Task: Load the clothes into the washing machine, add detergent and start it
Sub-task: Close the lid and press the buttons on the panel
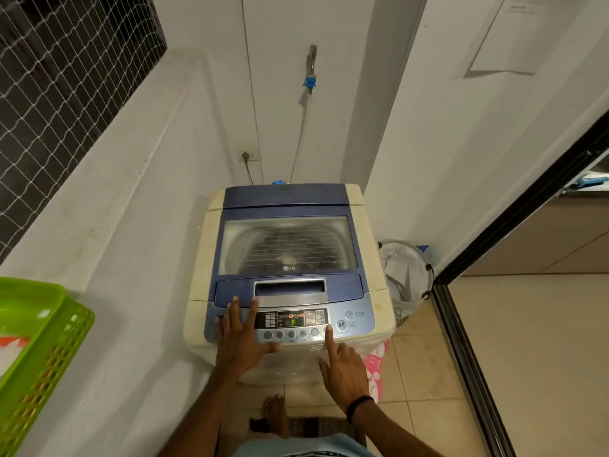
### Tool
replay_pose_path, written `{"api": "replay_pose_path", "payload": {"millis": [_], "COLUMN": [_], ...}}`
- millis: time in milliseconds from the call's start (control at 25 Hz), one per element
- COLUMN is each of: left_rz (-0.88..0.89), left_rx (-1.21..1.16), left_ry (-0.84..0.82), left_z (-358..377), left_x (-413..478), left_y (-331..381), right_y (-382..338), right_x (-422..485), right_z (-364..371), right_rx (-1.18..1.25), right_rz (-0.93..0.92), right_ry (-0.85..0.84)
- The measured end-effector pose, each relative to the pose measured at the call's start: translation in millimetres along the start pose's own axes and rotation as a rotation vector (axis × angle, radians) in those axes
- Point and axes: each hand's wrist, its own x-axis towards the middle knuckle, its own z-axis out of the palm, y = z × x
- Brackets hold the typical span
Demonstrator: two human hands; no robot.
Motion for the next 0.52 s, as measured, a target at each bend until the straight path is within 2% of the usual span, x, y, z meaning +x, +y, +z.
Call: {"api": "replay_pose_path", "payload": {"millis": [120,200,520], "left_rz": [-0.128,-0.183,-0.252], "left_rx": [-0.067,-0.089,-0.155], "left_ry": [-0.003,-0.004,-0.052], "left_z": [-2,-4,-9], "left_x": [-6,-12,-11], "left_y": [7,13,18], "right_y": [9,9,1], "right_x": [-18,-17,-10], "right_z": [3,5,0], "right_rx": [0.016,0.066,0.117], "right_rz": [0.009,-0.006,0.042], "right_ry": [-0.078,-0.069,-0.074]}}
